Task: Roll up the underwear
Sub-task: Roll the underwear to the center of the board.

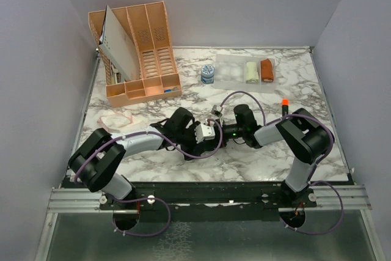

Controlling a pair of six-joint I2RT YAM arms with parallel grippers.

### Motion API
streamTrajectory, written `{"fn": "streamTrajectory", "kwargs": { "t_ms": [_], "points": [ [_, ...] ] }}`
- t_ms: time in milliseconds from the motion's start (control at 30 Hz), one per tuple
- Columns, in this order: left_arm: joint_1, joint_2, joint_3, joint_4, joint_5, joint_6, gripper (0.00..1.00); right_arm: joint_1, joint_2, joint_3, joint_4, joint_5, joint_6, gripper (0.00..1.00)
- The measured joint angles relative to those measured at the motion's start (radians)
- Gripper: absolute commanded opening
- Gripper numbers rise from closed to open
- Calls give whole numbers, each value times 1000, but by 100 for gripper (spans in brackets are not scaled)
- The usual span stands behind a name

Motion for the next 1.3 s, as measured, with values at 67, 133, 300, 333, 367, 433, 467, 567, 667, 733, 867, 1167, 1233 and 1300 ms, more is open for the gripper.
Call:
{"fn": "streamTrajectory", "kwargs": {
  "t_ms": [67,133,300,333,367,433,467,567,667,733,867,1167,1233,1300],
  "points": [
    [-10,33,11,-22,-19,14,61,-1,0,0,-1,-1,0,17],
    [-12,45,21,-24,-34,29,48,-2,0,0,-2,-2,0,19],
    [-14,52,29,-28,-68,42,12,-9,-1,2,-7,-5,6,45],
    [-14,52,31,-30,-69,43,4,-11,-1,2,-5,-5,10,50],
    [-14,52,32,-32,-69,45,0,-13,-3,1,-1,-5,10,53],
    [-14,52,34,-37,-67,48,0,-13,-14,-11,18,-2,4,57],
    [-14,52,34,-37,-66,50,0,-13,-24,-27,35,0,-1,59],
    [-13,52,34,-42,-47,58,0,-14,-69,-112,124,3,-39,60],
    [-7,52,39,-65,-10,74,0,-14,-109,-193,201,5,-126,60],
    [2,52,43,-87,17,84,0,-12,-128,-233,247,13,-200,62],
    [25,54,54,-140,72,100,0,37,-165,-302,327,75,-380,62],
    [80,89,89,-223,193,114,0,184,-171,-322,424,248,-703,50],
    [93,94,93,-232,214,114,0,193,-163,-320,427,266,-743,49],
    [104,97,94,-238,231,114,0,210,-147,-315,428,280,-771,49]
  ]
}}
